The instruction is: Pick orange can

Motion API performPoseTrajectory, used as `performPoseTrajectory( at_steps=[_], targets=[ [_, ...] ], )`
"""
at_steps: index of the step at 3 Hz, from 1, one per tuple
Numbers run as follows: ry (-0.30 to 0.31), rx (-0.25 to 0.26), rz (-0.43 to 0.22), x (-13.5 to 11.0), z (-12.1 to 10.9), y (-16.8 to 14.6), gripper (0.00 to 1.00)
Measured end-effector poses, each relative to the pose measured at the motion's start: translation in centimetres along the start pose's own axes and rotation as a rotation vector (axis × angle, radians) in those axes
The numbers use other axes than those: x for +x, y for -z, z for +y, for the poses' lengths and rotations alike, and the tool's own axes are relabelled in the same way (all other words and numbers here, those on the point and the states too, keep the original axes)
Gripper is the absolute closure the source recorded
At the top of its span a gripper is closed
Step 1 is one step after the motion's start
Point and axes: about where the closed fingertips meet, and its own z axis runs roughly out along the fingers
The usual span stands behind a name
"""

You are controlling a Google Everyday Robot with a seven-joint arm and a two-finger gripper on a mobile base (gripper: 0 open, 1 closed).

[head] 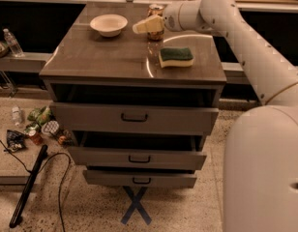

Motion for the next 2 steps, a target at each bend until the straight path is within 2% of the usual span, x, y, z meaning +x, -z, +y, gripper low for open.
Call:
performPoseTrajectory(
  at_steps=[2],
  targets=[
    [-0.038, 0.027, -0.029, 1.9, -2.9, -5.3, 0.02]
  ],
)
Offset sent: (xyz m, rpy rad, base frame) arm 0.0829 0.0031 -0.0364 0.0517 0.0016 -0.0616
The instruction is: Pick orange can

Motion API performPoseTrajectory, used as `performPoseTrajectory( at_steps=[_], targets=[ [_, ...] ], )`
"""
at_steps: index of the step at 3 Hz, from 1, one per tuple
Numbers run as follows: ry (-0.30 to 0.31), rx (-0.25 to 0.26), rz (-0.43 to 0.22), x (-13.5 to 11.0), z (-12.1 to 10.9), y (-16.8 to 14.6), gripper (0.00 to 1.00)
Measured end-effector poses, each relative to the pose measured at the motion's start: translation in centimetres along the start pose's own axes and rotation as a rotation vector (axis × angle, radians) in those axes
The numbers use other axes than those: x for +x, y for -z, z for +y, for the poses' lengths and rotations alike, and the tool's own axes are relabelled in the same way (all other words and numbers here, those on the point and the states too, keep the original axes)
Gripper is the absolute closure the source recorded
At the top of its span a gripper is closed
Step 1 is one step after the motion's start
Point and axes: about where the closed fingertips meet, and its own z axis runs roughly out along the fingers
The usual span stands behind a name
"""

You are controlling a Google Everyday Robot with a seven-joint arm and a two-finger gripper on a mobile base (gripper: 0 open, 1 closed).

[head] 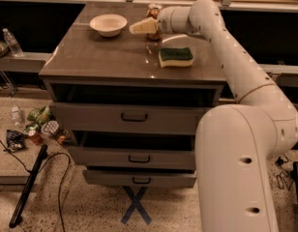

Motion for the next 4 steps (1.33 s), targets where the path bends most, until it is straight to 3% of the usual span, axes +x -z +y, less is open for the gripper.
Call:
performPoseTrajectory(
  at_steps=[2, 3, 4],
  targets=[
    [-0.019, -0.019, -0.01, 0.1, 0.0, -1.9, 0.48],
    [-0.024, -0.047, -0.027, -1.2, 0.7, -1.4, 0.72],
    [-0.014, -0.054, -0.071, -4.7, 1.3, 1.5, 0.95]
  ],
)
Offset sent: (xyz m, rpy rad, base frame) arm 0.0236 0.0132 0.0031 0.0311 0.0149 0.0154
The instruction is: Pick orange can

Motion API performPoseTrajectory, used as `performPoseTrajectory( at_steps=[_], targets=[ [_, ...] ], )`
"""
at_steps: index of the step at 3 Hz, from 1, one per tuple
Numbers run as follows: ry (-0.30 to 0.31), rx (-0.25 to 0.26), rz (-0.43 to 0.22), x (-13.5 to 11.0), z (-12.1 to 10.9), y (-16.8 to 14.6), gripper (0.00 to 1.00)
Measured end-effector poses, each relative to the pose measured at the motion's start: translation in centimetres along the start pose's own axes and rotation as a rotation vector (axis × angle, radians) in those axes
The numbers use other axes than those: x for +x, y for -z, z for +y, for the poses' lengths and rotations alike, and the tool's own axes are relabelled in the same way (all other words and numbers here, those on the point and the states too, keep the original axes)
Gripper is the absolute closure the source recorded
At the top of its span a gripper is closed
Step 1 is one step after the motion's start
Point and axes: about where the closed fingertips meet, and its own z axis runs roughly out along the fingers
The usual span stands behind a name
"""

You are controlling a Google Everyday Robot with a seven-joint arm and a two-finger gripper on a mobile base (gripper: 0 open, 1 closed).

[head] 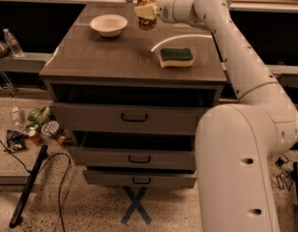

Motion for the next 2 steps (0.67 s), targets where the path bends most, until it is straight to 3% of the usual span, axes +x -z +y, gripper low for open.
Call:
performPoseTrajectory(
  at_steps=[1, 2],
  targets=[
    [0.032, -0.013, -0.072, -5.43, 1.83, 3.57, 1.0],
    [0.032, -0.013, -0.072, -5.43, 1.83, 3.57, 1.0]
  ],
)
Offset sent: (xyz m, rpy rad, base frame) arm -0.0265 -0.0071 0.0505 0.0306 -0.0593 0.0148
